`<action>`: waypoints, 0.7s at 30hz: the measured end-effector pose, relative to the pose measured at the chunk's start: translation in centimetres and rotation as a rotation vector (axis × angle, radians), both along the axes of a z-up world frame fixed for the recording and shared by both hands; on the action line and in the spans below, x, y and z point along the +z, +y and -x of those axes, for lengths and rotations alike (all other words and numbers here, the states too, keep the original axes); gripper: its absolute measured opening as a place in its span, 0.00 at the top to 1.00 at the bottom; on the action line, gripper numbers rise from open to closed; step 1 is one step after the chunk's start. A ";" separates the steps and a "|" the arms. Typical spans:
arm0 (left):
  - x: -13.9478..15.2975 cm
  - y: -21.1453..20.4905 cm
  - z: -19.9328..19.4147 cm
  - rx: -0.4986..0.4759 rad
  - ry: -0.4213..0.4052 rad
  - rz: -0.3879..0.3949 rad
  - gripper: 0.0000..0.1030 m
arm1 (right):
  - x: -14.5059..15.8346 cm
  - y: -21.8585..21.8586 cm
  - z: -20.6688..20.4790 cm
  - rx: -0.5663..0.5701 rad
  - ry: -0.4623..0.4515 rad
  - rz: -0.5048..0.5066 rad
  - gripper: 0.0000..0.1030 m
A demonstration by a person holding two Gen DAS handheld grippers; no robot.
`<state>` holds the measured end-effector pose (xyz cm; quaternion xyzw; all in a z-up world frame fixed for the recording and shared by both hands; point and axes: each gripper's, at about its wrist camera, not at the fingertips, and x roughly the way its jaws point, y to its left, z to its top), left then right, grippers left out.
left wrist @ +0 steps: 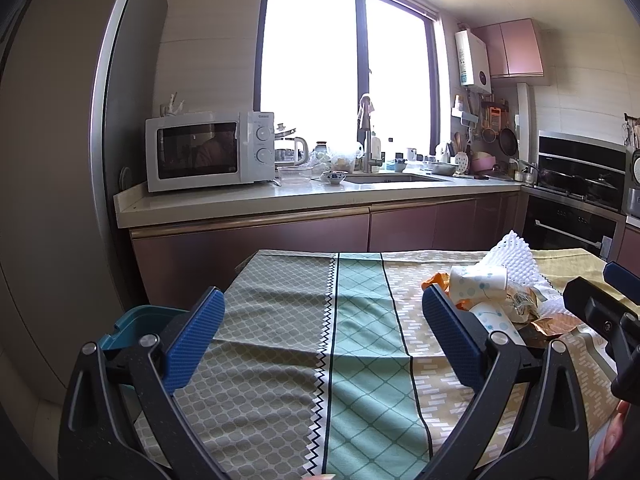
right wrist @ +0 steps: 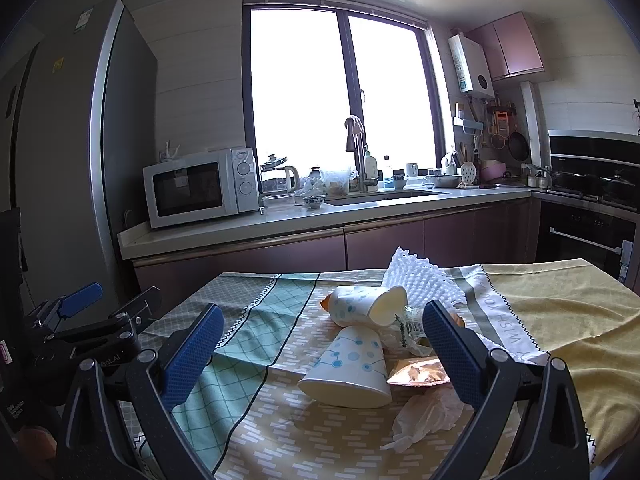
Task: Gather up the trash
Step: 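Grasp the blue-dotted paper cup with the left tool while the right tool grasps the white foam net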
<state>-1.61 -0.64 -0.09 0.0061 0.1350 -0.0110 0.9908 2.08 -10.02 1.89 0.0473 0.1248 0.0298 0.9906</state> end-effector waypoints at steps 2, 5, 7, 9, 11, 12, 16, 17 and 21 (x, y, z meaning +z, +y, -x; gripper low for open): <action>-0.1 -0.1 -0.2 -0.005 0.005 0.000 0.05 | -0.1 -0.2 -0.1 0.001 0.001 -0.005 0.06; -0.2 -0.3 -0.5 -0.013 0.015 -0.002 0.05 | -0.2 -0.6 0.0 -0.001 0.007 -0.009 0.06; -0.3 -0.5 -0.6 -0.021 0.022 -0.005 0.05 | -0.3 -1.0 -0.1 -0.004 0.012 -0.013 0.06; -0.5 -0.7 -0.8 -0.034 0.030 -0.007 0.05 | -0.3 -1.5 -0.1 -0.008 0.016 -0.015 0.06; -0.7 -1.0 -1.0 -0.052 0.044 -0.009 0.05 | -0.4 -2.1 -0.1 -0.020 0.021 -0.016 0.06; -0.8 -1.1 -1.1 -0.066 0.053 -0.008 0.05 | -0.5 -2.6 -0.1 -0.027 0.028 -0.017 0.06; -1.4 -2.3 -2.0 -0.150 0.113 -0.015 0.05 | -1.1 -4.7 -0.3 -0.071 0.062 -0.021 0.06; -1.6 -2.7 -2.3 -0.176 0.132 -0.014 0.05 | -1.3 -5.4 -0.4 -0.085 0.076 -0.026 0.06; -2.7 -4.6 -3.8 -0.298 0.216 -0.014 0.05 | -2.3 -8.5 -0.9 -0.133 0.137 -0.046 0.06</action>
